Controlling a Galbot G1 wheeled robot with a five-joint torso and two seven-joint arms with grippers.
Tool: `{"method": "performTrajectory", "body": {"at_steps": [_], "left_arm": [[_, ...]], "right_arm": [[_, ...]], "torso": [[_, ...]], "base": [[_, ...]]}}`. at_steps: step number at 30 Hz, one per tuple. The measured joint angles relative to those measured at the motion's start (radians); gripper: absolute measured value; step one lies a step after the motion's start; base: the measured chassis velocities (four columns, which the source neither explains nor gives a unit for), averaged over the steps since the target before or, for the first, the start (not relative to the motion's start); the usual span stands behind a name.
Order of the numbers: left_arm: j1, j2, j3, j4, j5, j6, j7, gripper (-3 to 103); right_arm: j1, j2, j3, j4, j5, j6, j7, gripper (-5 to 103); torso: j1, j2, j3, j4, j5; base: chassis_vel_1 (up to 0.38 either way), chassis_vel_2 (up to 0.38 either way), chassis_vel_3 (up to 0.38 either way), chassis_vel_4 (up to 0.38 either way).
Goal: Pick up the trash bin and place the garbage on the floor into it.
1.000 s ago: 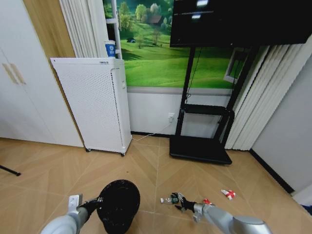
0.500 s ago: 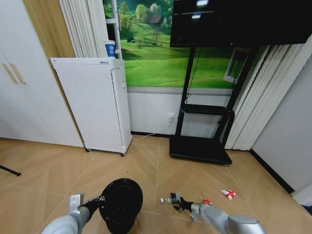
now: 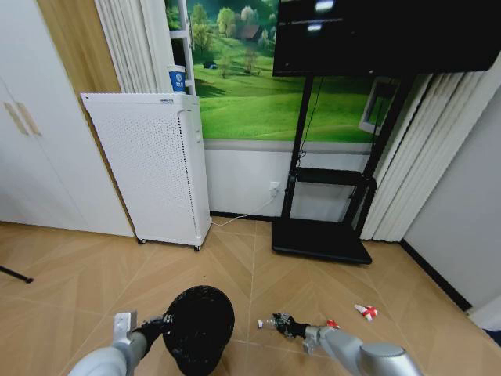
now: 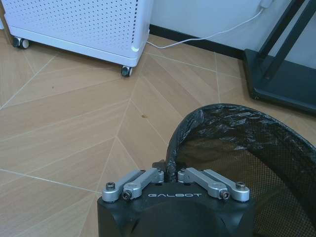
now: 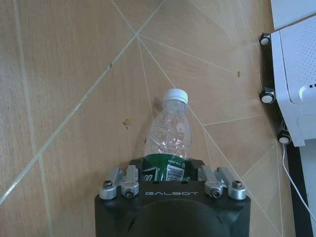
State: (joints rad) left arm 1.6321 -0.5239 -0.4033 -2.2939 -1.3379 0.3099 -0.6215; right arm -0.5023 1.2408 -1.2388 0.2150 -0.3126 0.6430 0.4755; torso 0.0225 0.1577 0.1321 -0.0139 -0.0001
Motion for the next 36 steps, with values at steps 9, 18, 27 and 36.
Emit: {"method": "performTrajectory", "body": {"at_steps": [9, 18, 27, 36], "left_arm": [[0.005, 0.016, -0.014, -0.011, -0.008, -0.002, -0.005, 7], [-0.039, 0.067, -0.017, 0.009, -0.057, -0.002, -0.027, 7], [-0.164, 0.137, 0.043, 0.204, -0.091, 0.002, -0.016, 7], [-0.558, 0.206, 0.332, 0.411, -0.175, 0.018, -0.012, 7]], "right_arm": [[0.006, -0.024, 0.003, 0.027, -0.006, 0.012, 0.018, 27], [0.058, -0.060, 0.079, 0.062, -0.025, 0.041, 0.040, 19], [0.115, -0.093, 0.308, 0.084, -0.037, 0.060, 0.060, 19], [0.080, -0.197, 0.637, 0.167, -0.215, 0.128, 0.096, 19]], "torso": [[0.000, 0.000, 0.000, 0.0002, 0.0006], [0.000, 0.000, 0.000, -0.0002, 0.0003], [0.000, 0.000, 0.000, 0.0002, 0.0001], [0.000, 0.000, 0.000, -0.0003, 0.0004]], "base": [[0.000, 0.000, 0.000, 0.000], [0.000, 0.000, 0.000, 0.000], [0.000, 0.000, 0.000, 0.000], [0.000, 0.000, 0.000, 0.000]]}}
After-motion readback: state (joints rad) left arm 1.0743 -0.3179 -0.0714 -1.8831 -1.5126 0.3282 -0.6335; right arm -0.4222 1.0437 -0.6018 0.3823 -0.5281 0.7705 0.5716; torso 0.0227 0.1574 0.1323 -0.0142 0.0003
